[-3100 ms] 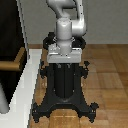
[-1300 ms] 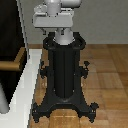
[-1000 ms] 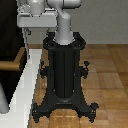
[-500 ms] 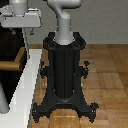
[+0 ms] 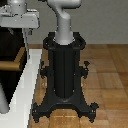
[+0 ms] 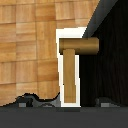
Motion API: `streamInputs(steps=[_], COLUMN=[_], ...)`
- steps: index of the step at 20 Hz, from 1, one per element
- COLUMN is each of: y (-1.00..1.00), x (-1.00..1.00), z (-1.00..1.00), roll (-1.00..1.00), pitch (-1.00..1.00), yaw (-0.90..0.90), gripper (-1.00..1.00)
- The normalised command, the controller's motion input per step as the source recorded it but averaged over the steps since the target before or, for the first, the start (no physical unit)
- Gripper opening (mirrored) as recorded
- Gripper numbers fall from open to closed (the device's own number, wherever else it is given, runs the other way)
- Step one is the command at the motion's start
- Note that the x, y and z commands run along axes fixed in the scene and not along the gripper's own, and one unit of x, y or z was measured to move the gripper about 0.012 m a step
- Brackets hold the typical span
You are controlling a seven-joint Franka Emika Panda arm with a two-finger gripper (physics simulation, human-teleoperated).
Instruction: Open the door by pressing down and pulling on the handle.
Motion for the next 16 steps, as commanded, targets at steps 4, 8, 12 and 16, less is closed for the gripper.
streamInputs(steps=[4, 8, 12, 16], y=[0.0, 0.0, 0.0, -0.25], x=[0.0, 0.5, 0.75, 0.25], z=[0.0, 0.0, 0.0, 0.0], roll=[0.0, 0.0, 0.0, 0.0], pitch=[0.0, 0.0, 0.0, 0.0], yaw=[-0.11, 0.0, 0.0, 0.0], gripper=[1.0, 1.0, 1.0, 1.0])
